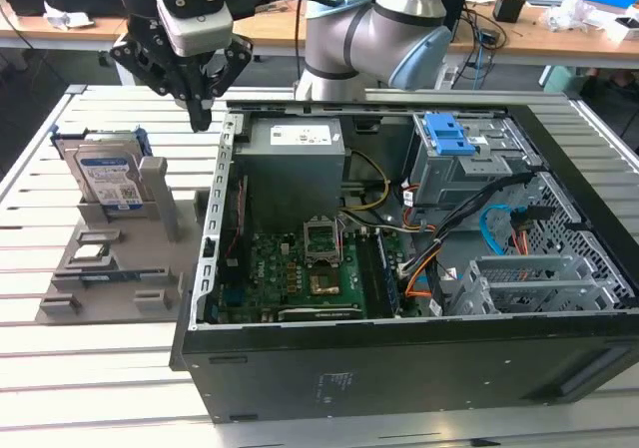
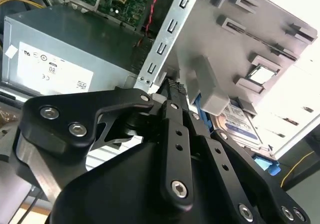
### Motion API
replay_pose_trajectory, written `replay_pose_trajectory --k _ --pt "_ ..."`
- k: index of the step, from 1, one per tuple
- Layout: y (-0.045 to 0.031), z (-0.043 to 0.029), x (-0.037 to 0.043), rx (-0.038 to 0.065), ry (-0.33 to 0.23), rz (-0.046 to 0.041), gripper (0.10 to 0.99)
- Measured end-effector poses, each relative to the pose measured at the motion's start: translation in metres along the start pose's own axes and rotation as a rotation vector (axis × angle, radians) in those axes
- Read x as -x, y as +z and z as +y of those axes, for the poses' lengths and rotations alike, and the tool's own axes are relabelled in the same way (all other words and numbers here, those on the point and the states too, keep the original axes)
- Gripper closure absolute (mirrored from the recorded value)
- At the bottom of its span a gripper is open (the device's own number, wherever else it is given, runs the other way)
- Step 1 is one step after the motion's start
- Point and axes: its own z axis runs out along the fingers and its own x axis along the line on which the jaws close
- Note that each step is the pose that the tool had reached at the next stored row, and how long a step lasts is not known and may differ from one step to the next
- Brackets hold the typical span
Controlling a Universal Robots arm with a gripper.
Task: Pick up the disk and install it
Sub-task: 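Reach for the disk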
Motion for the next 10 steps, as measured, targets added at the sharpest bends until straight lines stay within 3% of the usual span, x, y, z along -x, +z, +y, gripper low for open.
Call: replay_pose_trajectory --k 1,2,5,10 --pt "-0.0001 -0.0002 -0.0024 0.0 0.0 0.0 0.98" --pt "-0.0005 -0.0015 -0.0205 0.0 0.0 -0.0001 0.98" --pt "-0.001 -0.0028 -0.0376 0.0 0.0 -0.0001 0.98" --pt "-0.0014 -0.0039 -0.0522 0.0 0.0 0.0 0.98"
